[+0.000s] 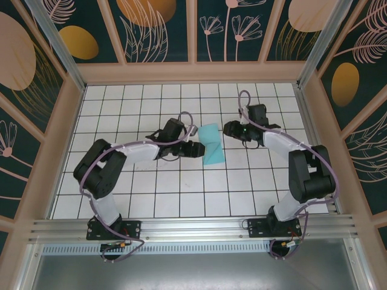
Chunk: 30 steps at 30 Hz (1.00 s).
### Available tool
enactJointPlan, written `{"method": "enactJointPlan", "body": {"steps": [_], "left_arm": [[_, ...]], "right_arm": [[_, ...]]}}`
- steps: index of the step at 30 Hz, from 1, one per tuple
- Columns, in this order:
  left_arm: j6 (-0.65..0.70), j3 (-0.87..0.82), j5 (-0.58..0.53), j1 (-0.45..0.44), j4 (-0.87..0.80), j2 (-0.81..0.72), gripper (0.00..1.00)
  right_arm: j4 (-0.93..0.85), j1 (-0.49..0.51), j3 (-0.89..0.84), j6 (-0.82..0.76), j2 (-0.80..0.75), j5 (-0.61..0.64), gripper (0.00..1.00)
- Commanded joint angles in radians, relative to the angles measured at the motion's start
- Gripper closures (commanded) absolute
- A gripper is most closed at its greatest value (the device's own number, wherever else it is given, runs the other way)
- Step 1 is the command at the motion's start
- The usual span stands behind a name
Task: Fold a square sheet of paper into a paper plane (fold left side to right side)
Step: Fold the triangle a second time at the center of the table, then turn over the paper at the center of the table.
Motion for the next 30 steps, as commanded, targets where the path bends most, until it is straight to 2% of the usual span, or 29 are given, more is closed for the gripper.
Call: {"method": "enactJointPlan", "body": {"steps": [1,7,15,18,23,30], "left_arm": [[0.048,0.075,0.028,0.002,-0.009,0.064,0.43],[0.072,0.113,-0.028,0.002,-0.035,0.106,0.5],[0.081,0.093,-0.112,0.004,-0.052,0.093,0.74],[0.076,0.087,-0.125,0.005,-0.051,0.086,0.79],[0.074,0.073,-0.144,0.007,-0.054,0.074,0.83],[0.07,0.067,-0.156,0.01,-0.055,0.074,0.83]], "right_arm": [[0.005,-0.004,-0.041,-0.017,-0.035,-0.013,0.52],[0.013,-0.004,-0.071,-0.012,-0.041,-0.029,0.51],[0.088,0.02,-0.085,0.063,0.004,-0.14,0.52],[0.129,0.037,-0.085,0.098,0.028,-0.166,0.52],[0.188,0.068,-0.072,0.132,0.089,-0.204,0.52],[0.237,0.108,-0.043,0.165,0.176,-0.228,0.53]]}}
